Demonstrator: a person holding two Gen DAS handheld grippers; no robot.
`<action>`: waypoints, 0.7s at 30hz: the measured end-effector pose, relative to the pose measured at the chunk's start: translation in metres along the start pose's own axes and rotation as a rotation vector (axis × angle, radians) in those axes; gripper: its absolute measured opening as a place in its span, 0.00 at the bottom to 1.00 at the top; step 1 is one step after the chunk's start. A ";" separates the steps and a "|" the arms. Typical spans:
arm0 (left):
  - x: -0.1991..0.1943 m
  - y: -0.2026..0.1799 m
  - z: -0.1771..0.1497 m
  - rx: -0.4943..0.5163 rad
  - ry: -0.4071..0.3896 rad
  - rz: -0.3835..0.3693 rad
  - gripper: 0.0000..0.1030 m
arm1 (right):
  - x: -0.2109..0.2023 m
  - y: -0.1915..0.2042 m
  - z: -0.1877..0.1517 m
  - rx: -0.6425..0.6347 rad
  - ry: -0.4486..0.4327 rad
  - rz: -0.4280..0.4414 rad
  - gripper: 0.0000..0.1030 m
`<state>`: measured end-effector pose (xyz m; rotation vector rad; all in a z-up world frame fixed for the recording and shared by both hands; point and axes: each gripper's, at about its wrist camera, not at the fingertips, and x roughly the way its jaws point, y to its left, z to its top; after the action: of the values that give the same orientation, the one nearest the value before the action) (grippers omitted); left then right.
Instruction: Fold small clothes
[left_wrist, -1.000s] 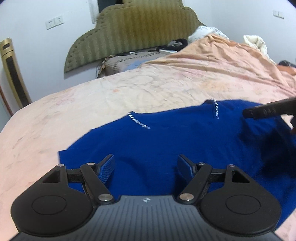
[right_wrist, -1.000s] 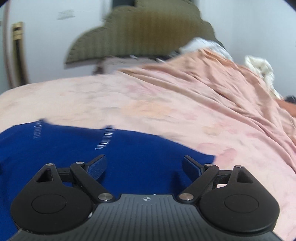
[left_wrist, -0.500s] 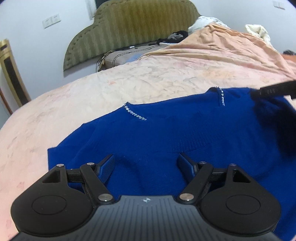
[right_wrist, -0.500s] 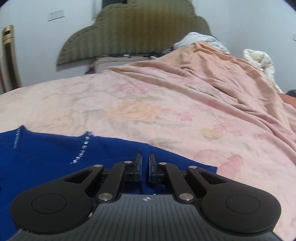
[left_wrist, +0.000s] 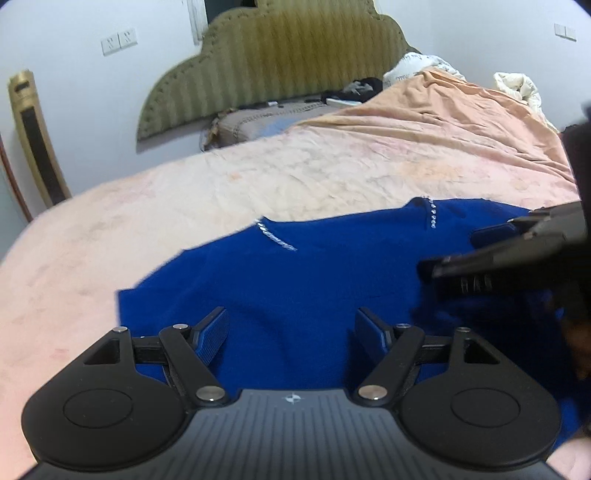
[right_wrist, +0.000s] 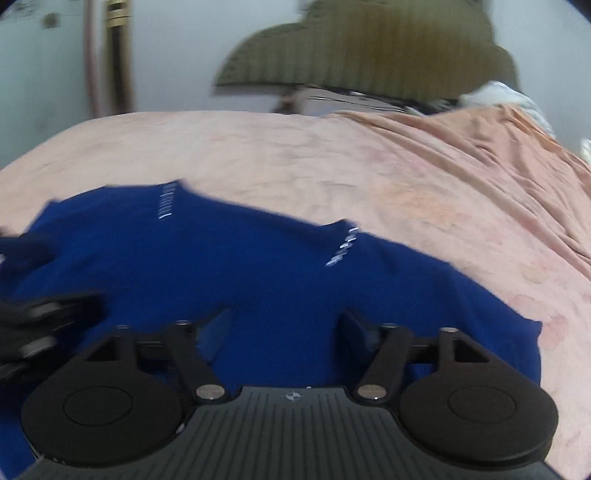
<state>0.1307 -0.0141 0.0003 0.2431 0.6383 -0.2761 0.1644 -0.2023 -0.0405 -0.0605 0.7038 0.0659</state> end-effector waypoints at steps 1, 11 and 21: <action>-0.003 0.002 -0.001 0.001 0.005 0.008 0.73 | 0.002 -0.003 0.004 0.028 0.005 -0.012 0.72; -0.006 0.022 -0.016 -0.071 0.081 0.000 0.73 | -0.057 0.018 -0.018 0.038 -0.055 -0.019 0.87; -0.013 0.026 -0.026 -0.097 0.105 -0.020 0.73 | -0.066 0.031 -0.041 0.077 -0.003 -0.085 0.92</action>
<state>0.1147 0.0204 -0.0087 0.1591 0.7564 -0.2525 0.0858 -0.1770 -0.0298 -0.0160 0.6998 -0.0426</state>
